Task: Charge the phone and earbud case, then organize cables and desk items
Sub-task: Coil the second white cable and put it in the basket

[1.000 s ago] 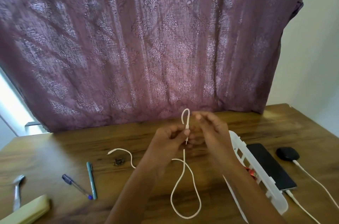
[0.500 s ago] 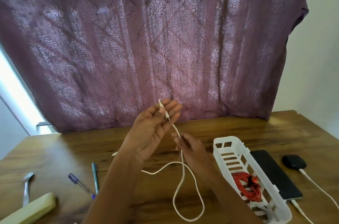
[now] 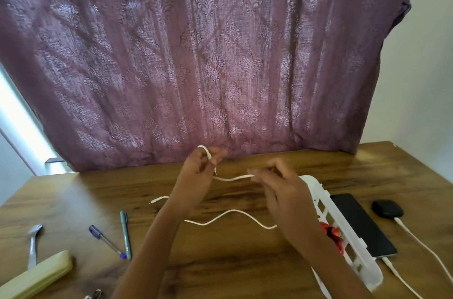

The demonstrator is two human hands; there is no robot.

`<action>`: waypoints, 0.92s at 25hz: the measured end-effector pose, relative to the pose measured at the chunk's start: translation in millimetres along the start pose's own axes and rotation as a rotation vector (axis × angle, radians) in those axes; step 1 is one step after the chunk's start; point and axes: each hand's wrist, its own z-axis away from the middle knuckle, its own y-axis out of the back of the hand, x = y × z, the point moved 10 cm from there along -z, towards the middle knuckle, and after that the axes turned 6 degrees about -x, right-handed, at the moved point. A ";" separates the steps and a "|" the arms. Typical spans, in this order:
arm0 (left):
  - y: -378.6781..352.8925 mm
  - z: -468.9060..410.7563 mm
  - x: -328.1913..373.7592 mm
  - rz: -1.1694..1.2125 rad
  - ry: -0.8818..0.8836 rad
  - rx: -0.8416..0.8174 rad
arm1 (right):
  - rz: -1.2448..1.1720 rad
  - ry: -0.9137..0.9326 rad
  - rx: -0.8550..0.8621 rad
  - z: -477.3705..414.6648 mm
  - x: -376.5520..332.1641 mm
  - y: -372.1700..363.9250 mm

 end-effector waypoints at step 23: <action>-31.6 21.1 28.3 0.907 -0.029 -0.097 | 0.234 -0.116 -0.224 -6.9 34.3 -53.4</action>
